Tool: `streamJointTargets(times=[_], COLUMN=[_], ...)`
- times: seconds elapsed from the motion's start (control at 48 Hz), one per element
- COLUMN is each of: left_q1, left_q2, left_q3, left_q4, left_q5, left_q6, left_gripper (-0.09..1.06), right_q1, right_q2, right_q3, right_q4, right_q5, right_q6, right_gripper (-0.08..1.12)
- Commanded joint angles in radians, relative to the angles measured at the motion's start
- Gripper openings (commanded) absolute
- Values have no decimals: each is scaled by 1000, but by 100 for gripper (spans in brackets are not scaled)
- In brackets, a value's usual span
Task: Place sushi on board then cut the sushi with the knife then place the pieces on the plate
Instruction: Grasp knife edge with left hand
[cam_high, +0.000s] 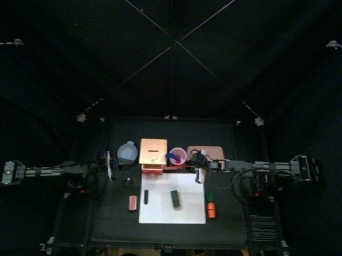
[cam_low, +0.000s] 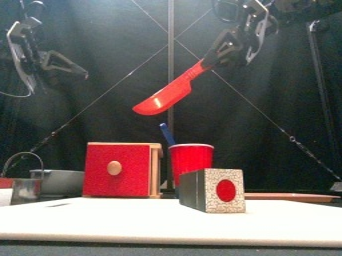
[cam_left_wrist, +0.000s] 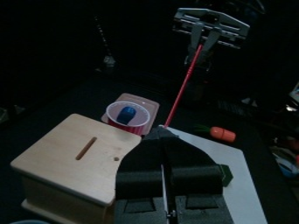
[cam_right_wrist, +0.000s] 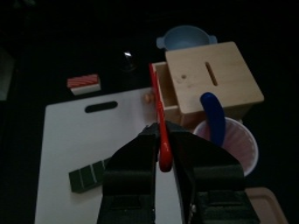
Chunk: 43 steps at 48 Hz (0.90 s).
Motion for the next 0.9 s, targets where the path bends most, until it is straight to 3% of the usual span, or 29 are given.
streamJointTargets(times=[0.021, 0.188, 0.354, 0.458, 0.583, 0.896], left_q1=[-37, -86, -135, -175, -199, -202], left_q2=[97, 222, 268, 290, 331, 509], left_q3=[-71, -118, -117, -117, -127, -212], left_q4=[15, 18, 15, 12, 9, 32], left_q5=[-15, -52, -120, -173, -218, -233], left_q6=[0, -2, -5, -5, -3, 6], left_gripper=[4, 24, 57, 82, 103, 103], right_q1=[9, 14, 41, 66, 98, 110], right_q2=[-17, -14, -14, -14, -15, -17], right_q3=[66, 170, 253, 284, 295, 290], right_q4=[32, 28, 26, 29, 32, 32], right_q5=[-179, -419, -595, -630, -630, -632], right_q6=[-5, -6, -5, -5, -5, -6], right_gripper=[49, 49, 49, 49, 49, 49])
